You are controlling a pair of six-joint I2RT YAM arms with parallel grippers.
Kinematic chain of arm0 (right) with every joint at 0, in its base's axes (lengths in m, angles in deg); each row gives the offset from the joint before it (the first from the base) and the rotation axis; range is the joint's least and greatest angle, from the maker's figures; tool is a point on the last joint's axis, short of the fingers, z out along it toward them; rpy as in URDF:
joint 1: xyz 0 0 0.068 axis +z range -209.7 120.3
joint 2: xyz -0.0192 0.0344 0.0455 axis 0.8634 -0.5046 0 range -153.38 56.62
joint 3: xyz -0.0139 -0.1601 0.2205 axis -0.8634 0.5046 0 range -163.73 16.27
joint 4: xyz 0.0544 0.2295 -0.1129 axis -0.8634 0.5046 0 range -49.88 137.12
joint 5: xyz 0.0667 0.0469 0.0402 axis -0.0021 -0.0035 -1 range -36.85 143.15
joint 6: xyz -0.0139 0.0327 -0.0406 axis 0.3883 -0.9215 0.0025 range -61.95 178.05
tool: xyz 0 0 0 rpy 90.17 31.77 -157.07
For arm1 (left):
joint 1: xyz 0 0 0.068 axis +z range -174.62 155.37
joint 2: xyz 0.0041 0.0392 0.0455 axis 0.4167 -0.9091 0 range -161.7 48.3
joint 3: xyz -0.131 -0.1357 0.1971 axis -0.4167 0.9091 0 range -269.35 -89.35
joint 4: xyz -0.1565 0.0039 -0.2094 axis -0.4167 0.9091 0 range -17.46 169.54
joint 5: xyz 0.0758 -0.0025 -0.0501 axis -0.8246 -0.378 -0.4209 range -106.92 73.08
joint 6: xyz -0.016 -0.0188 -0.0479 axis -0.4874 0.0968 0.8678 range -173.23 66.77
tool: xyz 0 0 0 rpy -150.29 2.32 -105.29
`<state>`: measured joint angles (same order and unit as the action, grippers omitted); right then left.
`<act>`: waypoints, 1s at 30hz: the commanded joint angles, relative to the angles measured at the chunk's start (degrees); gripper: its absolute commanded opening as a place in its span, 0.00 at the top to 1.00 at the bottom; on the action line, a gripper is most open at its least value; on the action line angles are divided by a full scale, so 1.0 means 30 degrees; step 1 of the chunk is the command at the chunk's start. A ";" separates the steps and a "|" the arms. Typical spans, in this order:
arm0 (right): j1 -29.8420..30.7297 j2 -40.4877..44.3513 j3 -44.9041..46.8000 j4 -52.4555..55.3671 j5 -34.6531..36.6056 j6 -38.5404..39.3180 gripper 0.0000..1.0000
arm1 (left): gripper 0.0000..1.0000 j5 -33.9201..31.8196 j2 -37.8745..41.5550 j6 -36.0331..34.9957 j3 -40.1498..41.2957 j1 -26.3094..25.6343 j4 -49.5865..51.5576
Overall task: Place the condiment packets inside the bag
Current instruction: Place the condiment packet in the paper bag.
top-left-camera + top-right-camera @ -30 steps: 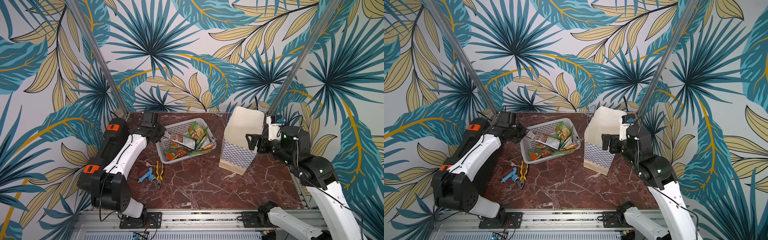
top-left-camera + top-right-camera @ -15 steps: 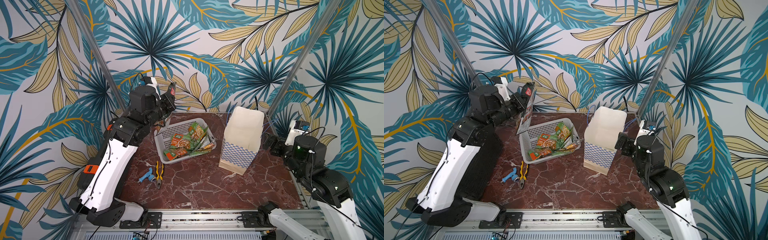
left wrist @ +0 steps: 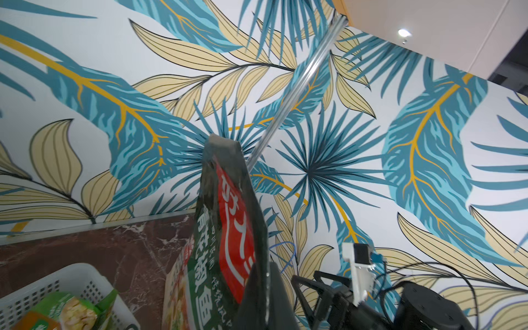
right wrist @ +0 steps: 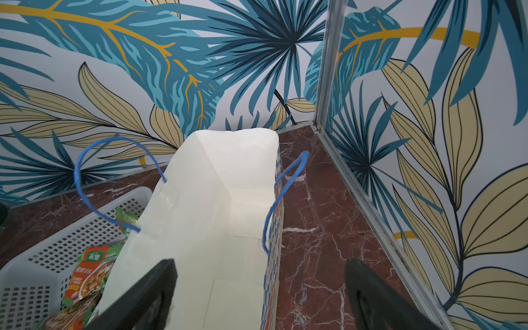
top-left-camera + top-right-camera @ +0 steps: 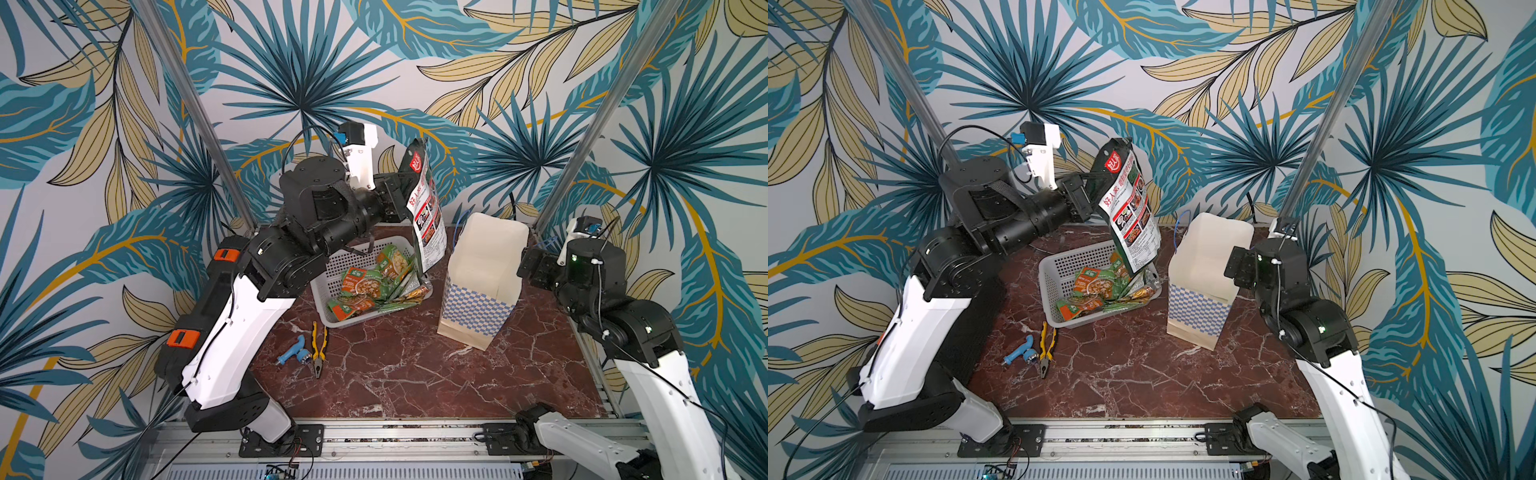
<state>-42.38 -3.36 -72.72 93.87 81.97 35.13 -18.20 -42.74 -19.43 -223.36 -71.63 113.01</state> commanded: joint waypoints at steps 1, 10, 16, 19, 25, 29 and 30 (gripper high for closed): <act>-0.1245 -0.1018 -0.0893 0.0468 -0.1107 0.0179 0.06 | 1.00 -0.0479 -0.0187 -0.1188 -0.1967 -0.0923 -0.2173; -0.4843 -0.3504 -0.1836 0.0020 -0.5108 -0.0039 0.30 | 1.00 -0.0617 -0.1856 -0.1638 -0.2466 -0.2672 -0.4565; -0.6418 -0.2811 -0.0106 -0.0791 -0.6575 -0.0191 0.61 | 1.00 0.0525 -0.4029 -0.1721 -0.4083 -0.3263 -0.5648; -0.6761 -0.2485 0.0346 -0.0979 -0.7039 -0.0188 0.77 | 1.00 0.1321 -0.5291 -0.1586 -0.5083 -0.3287 -0.6120; -0.6971 -0.2212 0.0871 -0.1286 -0.7822 -0.0198 0.92 | 1.00 0.2634 -0.7023 -0.1518 -0.5128 -0.3292 -0.7990; -0.7063 -0.2073 0.1181 -0.1448 -0.8192 -0.0254 0.94 | 1.00 0.2370 -0.8011 -0.2160 -0.5104 -0.3285 -0.7708; -0.7048 -0.2037 0.1297 -0.1485 -0.8312 -0.0274 0.94 | 1.00 0.2170 -0.8249 -0.2432 -0.5103 -0.3258 -0.7488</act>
<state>-63.25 -10.42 -70.49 90.77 58.86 34.43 -11.73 -67.79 -24.09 -235.01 -81.33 95.90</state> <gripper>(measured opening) 0.062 0.052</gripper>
